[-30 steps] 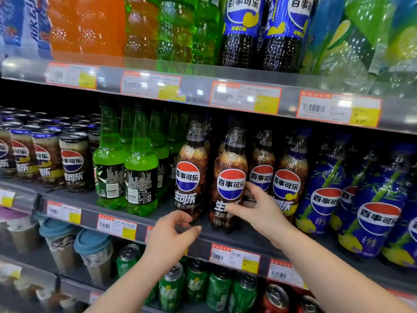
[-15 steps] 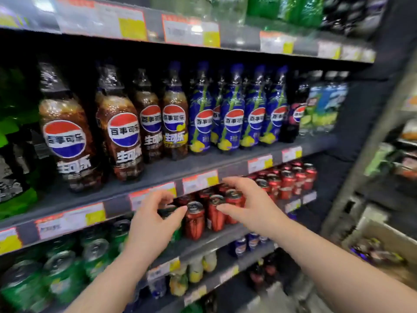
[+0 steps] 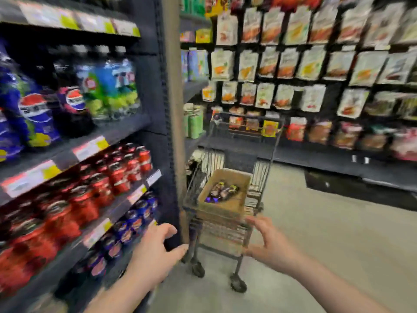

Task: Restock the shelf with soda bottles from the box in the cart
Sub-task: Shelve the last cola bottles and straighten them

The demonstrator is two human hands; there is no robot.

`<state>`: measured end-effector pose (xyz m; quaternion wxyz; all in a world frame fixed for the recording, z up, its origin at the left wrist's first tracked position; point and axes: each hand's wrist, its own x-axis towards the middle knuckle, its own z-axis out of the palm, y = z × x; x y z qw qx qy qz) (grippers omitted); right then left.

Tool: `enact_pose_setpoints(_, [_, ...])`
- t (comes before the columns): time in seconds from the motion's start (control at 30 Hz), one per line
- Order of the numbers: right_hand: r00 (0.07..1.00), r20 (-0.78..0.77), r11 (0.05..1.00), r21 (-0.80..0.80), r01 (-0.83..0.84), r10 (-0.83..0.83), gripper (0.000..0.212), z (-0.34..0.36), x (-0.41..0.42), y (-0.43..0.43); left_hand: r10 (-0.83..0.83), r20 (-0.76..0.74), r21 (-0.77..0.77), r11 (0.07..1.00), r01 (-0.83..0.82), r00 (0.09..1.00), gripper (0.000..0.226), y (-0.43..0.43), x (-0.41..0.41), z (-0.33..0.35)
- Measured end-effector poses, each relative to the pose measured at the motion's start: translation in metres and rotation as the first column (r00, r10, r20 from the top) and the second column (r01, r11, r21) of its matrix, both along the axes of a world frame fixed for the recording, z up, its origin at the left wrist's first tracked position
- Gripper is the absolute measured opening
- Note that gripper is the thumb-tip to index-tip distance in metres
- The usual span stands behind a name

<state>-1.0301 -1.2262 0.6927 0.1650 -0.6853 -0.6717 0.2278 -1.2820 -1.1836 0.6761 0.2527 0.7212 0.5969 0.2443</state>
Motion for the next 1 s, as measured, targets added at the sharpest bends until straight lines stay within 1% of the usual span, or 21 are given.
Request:
enact_pose_setpoints(0.13, [0.998, 0.013, 0.996, -0.063, 0.067, -0.066, 0.069, -0.009, 0.097, 0.014, -0.098, -0.046, -0.158, 0.983, 0.089, 0.994, 0.042, 0.032, 0.107, -0.023])
enact_pose_setpoints(0.23, [0.997, 0.045, 0.993, -0.097, 0.071, -0.067, 0.064, -0.012, 0.154, 0.03, -0.129, -0.058, -0.184, 0.976, 0.117, 0.99, 0.036, 0.053, 0.177, -0.033])
enact_pose_setpoints(0.37, [0.996, 0.064, 0.99, -0.122, 0.067, -0.059, 0.064, -0.016, 0.208, 0.057, -0.148, -0.086, -0.185, 0.974, 0.13, 0.985, 0.045, 0.077, 0.242, -0.037])
enact_pose_setpoints(0.47, [0.997, 0.07, 0.989, -0.14, 0.044, -0.035, 0.062, -0.021, 0.231, 0.08, -0.135, -0.118, -0.23, 0.968, 0.106, 0.984, 0.043, 0.096, 0.264, -0.045])
enact_pose_setpoints(0.57, [0.998, 0.066, 0.982, -0.188, 0.014, -0.001, 0.061, -0.029, 0.249, 0.11, -0.115, -0.131, -0.306, 0.949, 0.07, 0.985, 0.032, 0.118, 0.276, -0.058])
enact_pose_setpoints(0.63, [0.997, 0.08, 0.978, -0.21, -0.004, 0.021, 0.06, -0.034, 0.259, 0.136, -0.092, -0.152, -0.356, 0.934, 0.032, 0.984, 0.029, 0.137, 0.282, -0.068])
enact_pose_setpoints(0.73, [0.993, 0.111, 0.972, -0.235, -0.017, 0.045, 0.059, -0.04, 0.273, 0.185, -0.046, -0.17, -0.399, 0.916, -0.027, 0.984, 0.032, 0.178, 0.292, -0.083])
enact_pose_setpoints(0.83, [0.989, 0.135, 0.964, -0.267, -0.019, 0.057, 0.058, -0.045, 0.29, 0.24, -0.023, -0.163, -0.452, 0.89, -0.054, 0.986, 0.043, 0.228, 0.304, -0.098])
enact_pose_setpoints(0.87, [0.988, 0.143, 0.959, -0.283, -0.017, 0.059, 0.058, -0.046, 0.296, 0.259, -0.027, -0.163, -0.476, 0.878, -0.055, 0.986, 0.042, 0.244, 0.308, -0.103])
enact_pose_setpoints(0.93, [0.984, 0.168, 0.951, -0.31, -0.003, 0.058, 0.056, -0.045, 0.306, 0.296, -0.032, -0.167, -0.512, 0.857, -0.059, 0.986, 0.032, 0.276, 0.317, -0.108])
enact_pose_setpoints(1.0, [0.978, 0.198, 0.948, -0.317, -0.002, 0.069, 0.055, -0.045, 0.313, 0.333, -0.024, -0.159, -0.511, 0.858, -0.061, 0.987, 0.032, 0.309, 0.324, -0.111])
